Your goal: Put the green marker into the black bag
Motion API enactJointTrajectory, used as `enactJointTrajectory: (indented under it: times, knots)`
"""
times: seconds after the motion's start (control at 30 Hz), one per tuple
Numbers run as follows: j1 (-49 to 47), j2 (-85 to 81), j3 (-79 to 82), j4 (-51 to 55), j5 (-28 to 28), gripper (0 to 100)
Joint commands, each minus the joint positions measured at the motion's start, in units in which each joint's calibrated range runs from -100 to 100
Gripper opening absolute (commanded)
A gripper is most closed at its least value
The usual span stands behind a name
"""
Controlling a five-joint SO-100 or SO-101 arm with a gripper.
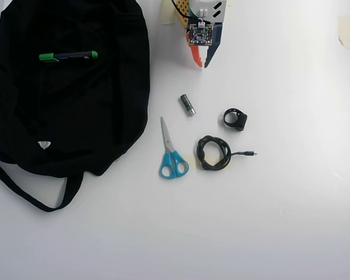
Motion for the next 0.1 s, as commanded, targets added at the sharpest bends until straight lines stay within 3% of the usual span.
enactJointTrajectory:
  times: [0.0,0.07]
  knots:
    - [-0.2,-0.66,1.4,-0.09,0.02,2]
    - [-0.2,-0.66,1.4,-0.09,0.02,2]
